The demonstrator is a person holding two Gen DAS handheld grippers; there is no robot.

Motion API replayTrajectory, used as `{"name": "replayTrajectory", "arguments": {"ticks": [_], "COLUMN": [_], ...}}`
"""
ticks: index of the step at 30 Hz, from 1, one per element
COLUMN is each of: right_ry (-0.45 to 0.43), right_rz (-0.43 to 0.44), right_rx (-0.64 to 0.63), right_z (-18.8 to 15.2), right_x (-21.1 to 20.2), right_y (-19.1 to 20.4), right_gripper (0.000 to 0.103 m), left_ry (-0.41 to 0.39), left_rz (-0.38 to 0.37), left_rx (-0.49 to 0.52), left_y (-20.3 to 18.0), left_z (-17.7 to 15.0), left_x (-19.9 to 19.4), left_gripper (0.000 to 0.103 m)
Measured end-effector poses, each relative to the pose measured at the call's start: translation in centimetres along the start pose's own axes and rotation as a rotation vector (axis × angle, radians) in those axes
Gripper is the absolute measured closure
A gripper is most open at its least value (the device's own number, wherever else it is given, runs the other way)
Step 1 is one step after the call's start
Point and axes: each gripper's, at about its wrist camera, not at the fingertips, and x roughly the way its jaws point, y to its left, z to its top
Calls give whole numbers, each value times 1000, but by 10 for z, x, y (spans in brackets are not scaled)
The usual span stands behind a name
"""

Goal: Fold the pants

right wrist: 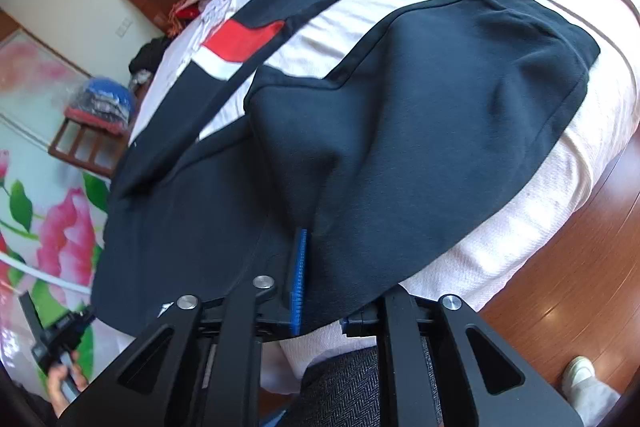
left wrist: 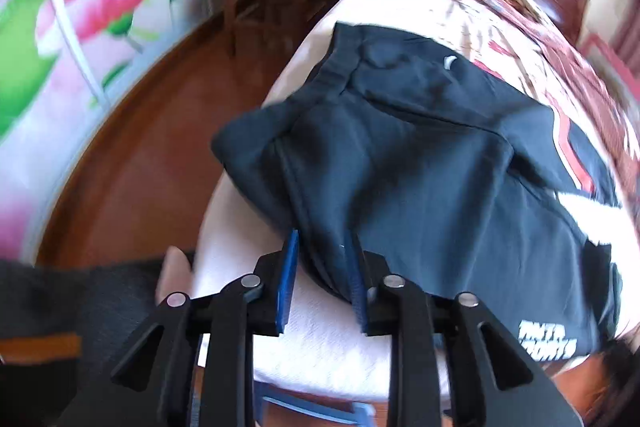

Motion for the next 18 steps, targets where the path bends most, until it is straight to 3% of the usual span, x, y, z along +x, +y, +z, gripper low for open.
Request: {"name": "replayTrajectory", "arguments": {"ticks": [4, 6, 9, 13, 18], "right_ry": [7, 17, -25, -147, -187], "right_rz": [58, 73, 61, -106, -185], "right_rx": [66, 104, 149, 182, 218], "right_z": [-1, -4, -6, 10, 40], "right_x": [-6, -11, -31, -56, -56], "right_y": [-12, -21, -36, -66, -91], "right_gripper": [82, 70, 68, 68, 68], "left_ry": [-53, -68, -92, -116, -91], "left_rz": [-29, -43, -98, -174, -231], "left_rx": [92, 144, 225, 305, 373], "left_y": [-22, -34, -57, -93, -139], "left_z": [-4, -8, -14, -16, -15], "left_x": [-31, -39, -52, -58, -59], "left_gripper": [53, 52, 52, 47, 39]}}
